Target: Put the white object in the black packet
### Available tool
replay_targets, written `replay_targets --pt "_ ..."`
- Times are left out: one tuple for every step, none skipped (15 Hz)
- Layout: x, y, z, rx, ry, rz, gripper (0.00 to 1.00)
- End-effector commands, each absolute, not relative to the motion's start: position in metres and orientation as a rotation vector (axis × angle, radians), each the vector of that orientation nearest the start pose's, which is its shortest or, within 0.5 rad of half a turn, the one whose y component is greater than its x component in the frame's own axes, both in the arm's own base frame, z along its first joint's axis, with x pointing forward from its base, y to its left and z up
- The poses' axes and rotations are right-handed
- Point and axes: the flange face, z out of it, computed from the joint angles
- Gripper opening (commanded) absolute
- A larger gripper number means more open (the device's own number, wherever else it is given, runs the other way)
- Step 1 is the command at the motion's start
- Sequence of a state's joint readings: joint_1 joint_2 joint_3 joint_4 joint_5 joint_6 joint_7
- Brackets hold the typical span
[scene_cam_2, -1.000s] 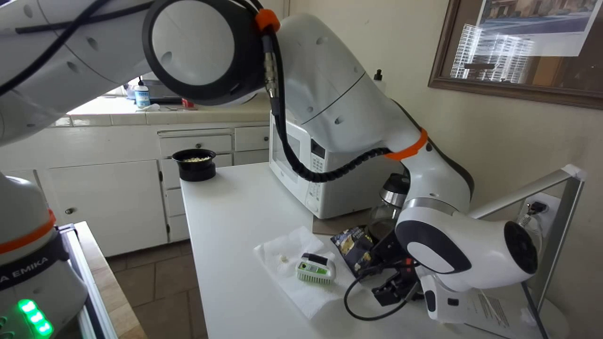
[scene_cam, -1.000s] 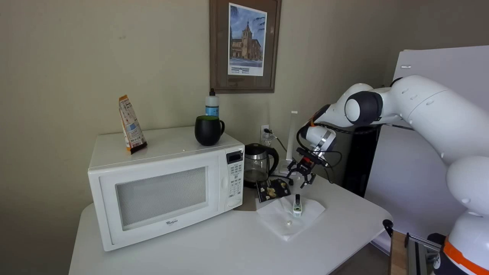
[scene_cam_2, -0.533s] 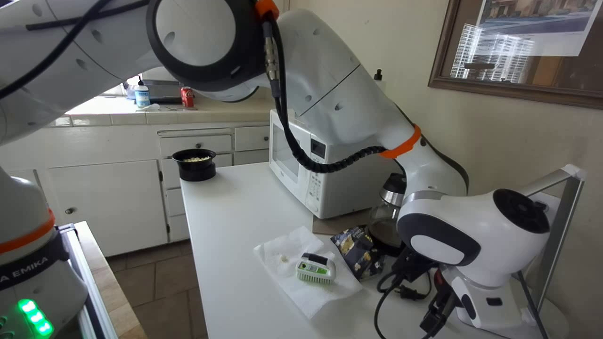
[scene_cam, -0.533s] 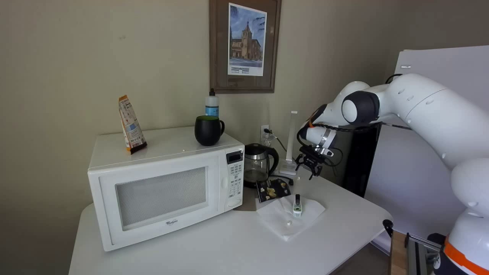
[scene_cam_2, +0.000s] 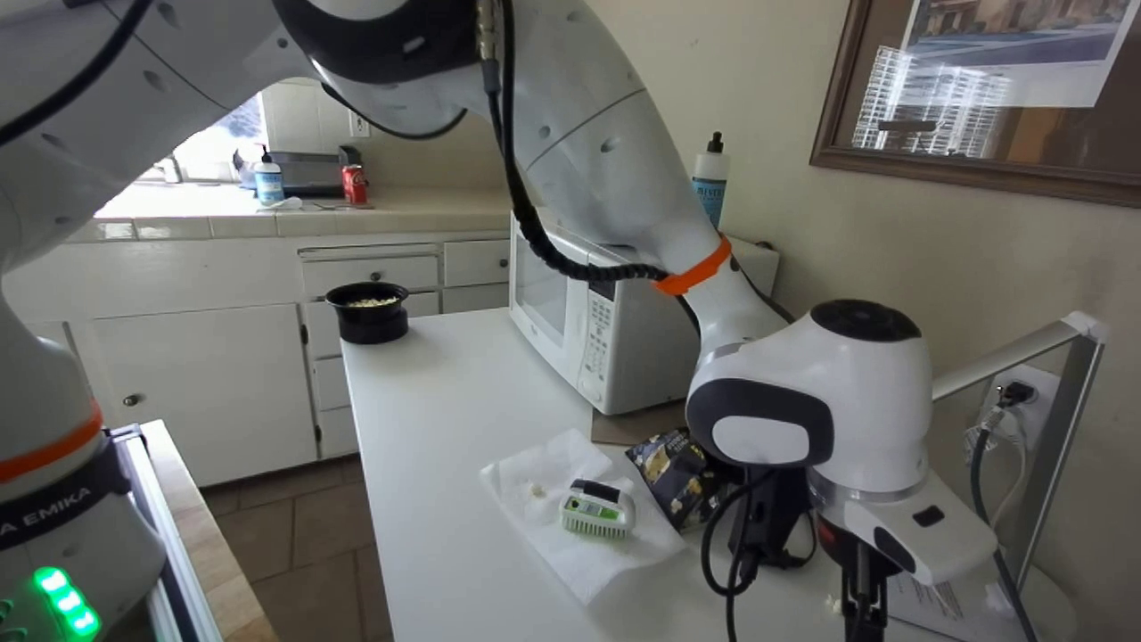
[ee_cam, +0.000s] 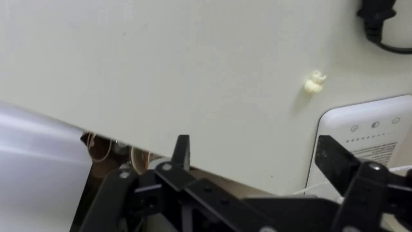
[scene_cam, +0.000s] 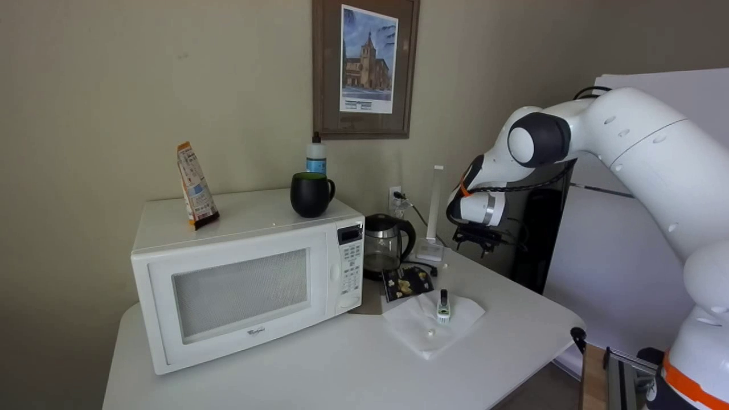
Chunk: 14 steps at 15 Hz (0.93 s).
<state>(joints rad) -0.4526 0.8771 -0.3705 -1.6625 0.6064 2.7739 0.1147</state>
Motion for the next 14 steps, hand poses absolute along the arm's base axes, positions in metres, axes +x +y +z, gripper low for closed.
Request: replay_targets --pt "0.438 -0.483 0.201 -2.757 1.691 -0.484 1.00" --pt "0.431 -0.474 0.211 -2.797 1.602 -0.455 1.00" --pt "0.420 -0.466 0.221 -2.829 1.545 -0.396 1.00" --pt "0.412 -0.455 0.229 -2.859 1.475 -0.365 1.00" --pt "0.402 -0.445 0.238 -2.892 1.402 -0.342 1.00" --pt "0.392 -0.434 0.246 -2.926 1.323 -0.326 1.00" --pt "0.382 -0.421 0.253 -2.957 1.245 -0.304 1.00" --pt "0.370 -0.409 0.259 -2.985 1.169 -0.279 1.00" --pt "0.359 -0.395 0.266 -3.006 1.086 -0.258 1.00" --pt "0.347 -0.382 0.272 -3.029 1.002 -0.249 1.00" --pt "0.336 -0.369 0.277 -3.047 0.918 -0.241 1.00" --pt "0.324 -0.358 0.283 -3.070 0.834 -0.298 1.00" --pt "0.312 -0.346 0.288 -3.088 0.757 -0.322 1.00" --pt "0.341 -0.377 0.275 -3.059 0.906 -0.275 1.00"
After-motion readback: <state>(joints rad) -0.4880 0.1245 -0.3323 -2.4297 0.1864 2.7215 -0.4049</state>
